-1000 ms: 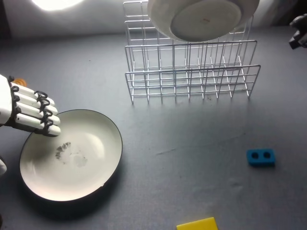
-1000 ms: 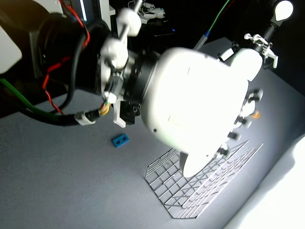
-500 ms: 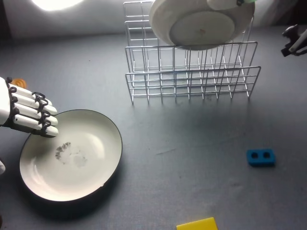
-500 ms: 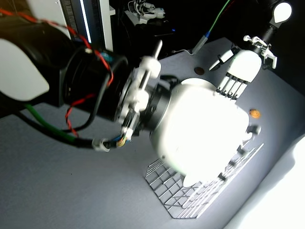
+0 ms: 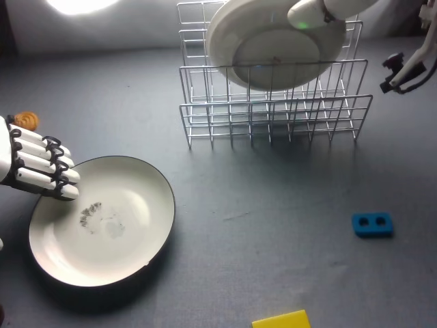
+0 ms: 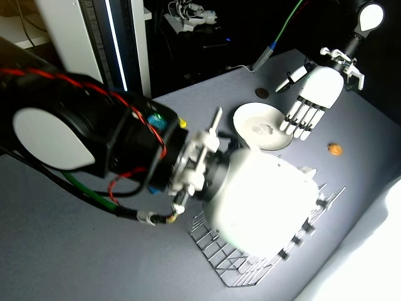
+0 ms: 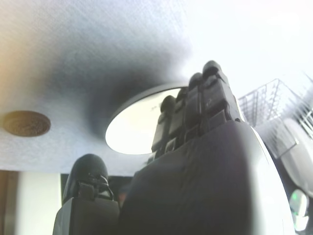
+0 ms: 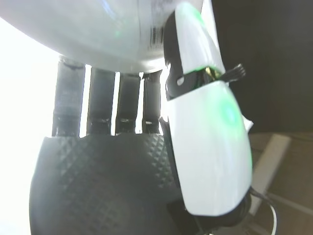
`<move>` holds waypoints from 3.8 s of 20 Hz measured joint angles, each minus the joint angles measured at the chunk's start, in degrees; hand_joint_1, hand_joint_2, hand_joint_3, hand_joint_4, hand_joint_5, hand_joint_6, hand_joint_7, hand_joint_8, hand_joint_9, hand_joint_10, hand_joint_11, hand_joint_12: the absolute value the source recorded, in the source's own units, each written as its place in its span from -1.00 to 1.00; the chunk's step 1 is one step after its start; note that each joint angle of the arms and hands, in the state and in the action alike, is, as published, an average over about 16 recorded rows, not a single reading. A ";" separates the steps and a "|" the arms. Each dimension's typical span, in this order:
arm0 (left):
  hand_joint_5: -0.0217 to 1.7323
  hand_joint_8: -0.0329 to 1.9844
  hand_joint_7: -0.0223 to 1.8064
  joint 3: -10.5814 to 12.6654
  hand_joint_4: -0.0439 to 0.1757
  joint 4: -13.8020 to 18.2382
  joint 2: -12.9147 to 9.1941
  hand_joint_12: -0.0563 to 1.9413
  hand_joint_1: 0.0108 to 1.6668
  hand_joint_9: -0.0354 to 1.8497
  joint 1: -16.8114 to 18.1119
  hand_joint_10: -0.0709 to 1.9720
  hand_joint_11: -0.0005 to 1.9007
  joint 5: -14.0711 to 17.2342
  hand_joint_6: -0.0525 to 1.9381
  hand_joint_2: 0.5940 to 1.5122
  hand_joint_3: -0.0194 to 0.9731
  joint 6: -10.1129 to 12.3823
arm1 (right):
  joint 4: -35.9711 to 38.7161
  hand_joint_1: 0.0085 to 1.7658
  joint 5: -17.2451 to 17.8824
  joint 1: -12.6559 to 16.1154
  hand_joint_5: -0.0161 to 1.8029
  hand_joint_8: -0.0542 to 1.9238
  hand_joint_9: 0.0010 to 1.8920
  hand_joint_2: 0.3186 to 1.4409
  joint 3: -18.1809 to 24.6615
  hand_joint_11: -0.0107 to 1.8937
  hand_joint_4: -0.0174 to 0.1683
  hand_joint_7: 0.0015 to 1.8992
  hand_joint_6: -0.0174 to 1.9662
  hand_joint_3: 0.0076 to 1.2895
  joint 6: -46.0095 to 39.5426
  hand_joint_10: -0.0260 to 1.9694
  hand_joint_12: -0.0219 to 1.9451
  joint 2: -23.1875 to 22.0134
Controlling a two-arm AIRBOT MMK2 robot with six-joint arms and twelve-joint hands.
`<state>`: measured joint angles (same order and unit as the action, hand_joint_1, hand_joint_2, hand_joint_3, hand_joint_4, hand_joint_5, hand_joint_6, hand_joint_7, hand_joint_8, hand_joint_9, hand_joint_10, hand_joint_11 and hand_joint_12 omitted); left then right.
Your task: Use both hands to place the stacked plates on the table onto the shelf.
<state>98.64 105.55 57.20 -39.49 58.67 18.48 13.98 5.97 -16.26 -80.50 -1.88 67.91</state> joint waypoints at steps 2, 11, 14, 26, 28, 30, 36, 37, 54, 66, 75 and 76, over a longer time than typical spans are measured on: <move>-0.95 -0.98 -0.98 0.07 -0.59 0.14 0.05 -0.94 -1.00 -0.95 -0.21 -0.93 -0.98 -0.09 -0.94 0.32 -0.93 0.03 | -0.96 0.41 0.27 -0.91 -0.11 0.04 0.25 0.34 -0.95 -0.01 -0.91 0.06 0.12 -0.99 0.01 -0.67 -0.06 0.64; -0.95 -0.98 -0.99 0.16 -0.58 0.38 0.18 -0.94 -1.00 -0.94 -1.17 -0.92 -0.98 -0.30 -0.94 0.32 -0.93 0.55 | -2.77 0.40 1.01 -3.17 -0.16 -0.12 0.25 0.38 -2.85 -0.06 -0.91 0.03 0.08 -0.99 0.11 -0.93 -0.03 1.84; -0.95 -0.98 -0.99 0.18 -0.59 0.32 0.22 -0.94 -1.00 -0.94 -1.53 -0.92 -0.98 -0.33 -0.94 0.32 -0.93 0.87 | -2.92 0.38 1.44 -3.32 -0.17 -0.30 0.19 0.39 -2.93 -0.11 -0.90 0.01 -0.12 -0.99 0.05 -0.94 -0.03 1.88; -0.95 -0.99 -0.99 0.94 -0.61 -2.10 0.75 -0.94 -1.00 -0.94 -4.29 -0.92 -0.98 -0.20 -0.94 0.33 -0.93 4.13 | -1.80 0.25 1.59 0.60 -0.33 -0.94 -0.30 0.37 -1.38 -0.65 -0.85 -0.29 -0.93 -0.99 1.19 -0.96 0.01 -0.39; -0.94 -0.99 -0.99 1.44 -0.61 -3.05 1.06 -0.94 -1.00 -0.93 -5.18 -0.92 -0.98 0.01 -0.94 0.33 -0.93 5.30 | -0.83 0.24 1.40 2.09 -0.40 -0.93 -0.40 0.35 -0.21 -0.74 -0.85 -0.39 -0.96 -0.99 2.43 -0.96 -0.04 -1.32; -0.94 -0.99 -0.99 1.97 -0.62 -4.11 1.35 -0.94 -1.00 -0.93 -6.18 -0.92 -0.98 0.23 -0.94 0.34 -0.93 6.47 | 0.14 0.22 1.12 3.74 -0.50 -0.93 -0.52 0.33 1.46 -0.82 -0.85 -0.50 -0.96 -0.99 4.98 -0.96 -0.14 -2.47; -0.94 -0.99 -0.99 3.62 -0.64 -7.56 2.26 -0.94 -1.00 -0.93 -9.23 -0.91 -0.98 1.02 -0.94 0.34 -0.93 10.05 | 3.01 0.20 0.10 8.02 -0.77 -0.93 -0.80 0.24 10.00 -0.96 -0.85 -0.79 -0.97 -0.99 20.01 -0.96 -0.51 -6.51; -0.94 -0.99 -0.99 3.89 -0.64 -8.15 2.42 -0.94 -1.00 -0.93 -9.70 -0.91 -0.98 1.16 -0.94 0.35 -0.93 10.62 | 3.48 0.20 -0.12 8.31 -0.80 -0.93 -0.84 0.23 11.85 -0.97 -0.85 -0.83 -0.97 -0.99 23.15 -0.96 -0.58 -7.03; -0.92 -0.99 -0.99 5.19 -0.62 -11.98 3.29 -0.96 -1.00 -0.94 -12.64 -0.91 -0.98 1.86 -0.93 0.39 -0.93 13.94 | -7.32 0.12 8.32 -7.52 -0.93 -0.93 -0.96 0.22 29.09 -0.96 -0.76 -0.95 -0.97 -0.99 72.94 -0.96 -0.85 -2.34; -0.93 -0.99 -0.99 5.39 -0.62 -12.05 3.33 -0.96 -1.00 -0.95 -12.76 -0.91 -0.98 2.09 -0.94 0.39 -0.93 13.96 | -15.42 0.19 14.26 -15.75 -0.83 -0.93 -0.85 0.26 16.94 -0.98 -0.76 -0.83 -0.97 -0.99 83.05 -0.96 -0.43 14.17; -0.93 -0.99 -0.99 5.54 -0.62 -12.05 3.40 -0.96 -1.00 -0.95 -12.79 -0.91 -0.98 2.22 -0.94 0.38 -0.93 13.96 | -15.79 0.24 14.99 -16.95 -0.73 -0.93 -0.74 0.23 8.24 -0.98 -0.76 -0.72 -0.97 -0.99 83.56 -0.96 -0.19 24.78; -0.93 -0.99 -0.99 5.55 -0.62 -12.04 3.40 -0.96 -1.00 -0.95 -12.79 -0.91 -0.98 2.23 -0.94 0.38 -0.93 13.96 | -15.81 0.24 15.05 -16.95 -0.71 -0.93 -0.71 0.23 7.61 -0.97 -0.76 -0.70 -0.97 -0.99 83.58 -0.96 -0.16 25.56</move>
<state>104.20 93.51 60.60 -52.28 60.90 32.43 -1.83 21.03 -33.21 -72.89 81.70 93.47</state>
